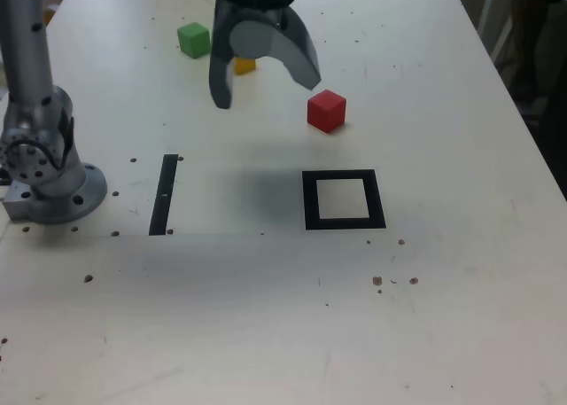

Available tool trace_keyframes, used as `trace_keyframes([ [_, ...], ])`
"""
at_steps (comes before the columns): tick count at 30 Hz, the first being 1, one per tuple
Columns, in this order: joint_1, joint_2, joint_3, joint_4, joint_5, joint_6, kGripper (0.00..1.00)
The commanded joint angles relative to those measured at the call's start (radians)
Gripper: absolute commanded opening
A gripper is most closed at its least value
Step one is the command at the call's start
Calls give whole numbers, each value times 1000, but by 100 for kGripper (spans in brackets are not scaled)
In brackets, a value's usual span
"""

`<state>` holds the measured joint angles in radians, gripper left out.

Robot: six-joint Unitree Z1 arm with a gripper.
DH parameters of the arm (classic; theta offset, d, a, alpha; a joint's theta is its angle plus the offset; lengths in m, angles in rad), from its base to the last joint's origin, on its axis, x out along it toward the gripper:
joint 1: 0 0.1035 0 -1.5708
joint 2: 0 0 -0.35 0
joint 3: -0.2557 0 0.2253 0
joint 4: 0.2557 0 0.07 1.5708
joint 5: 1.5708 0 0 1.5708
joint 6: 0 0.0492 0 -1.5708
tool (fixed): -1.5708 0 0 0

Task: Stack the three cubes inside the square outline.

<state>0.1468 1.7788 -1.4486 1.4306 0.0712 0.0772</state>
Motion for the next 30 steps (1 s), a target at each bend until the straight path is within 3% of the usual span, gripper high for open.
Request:
trace_keyframes([
  [1,14,42,-56,3,4,1,100],
  [9,86,118,-161,-3,25,-10,99],
  [17,172,203,-190,-15,-4,-36,99],
  [30,190,294,-191,-119,8,-137,96],
])
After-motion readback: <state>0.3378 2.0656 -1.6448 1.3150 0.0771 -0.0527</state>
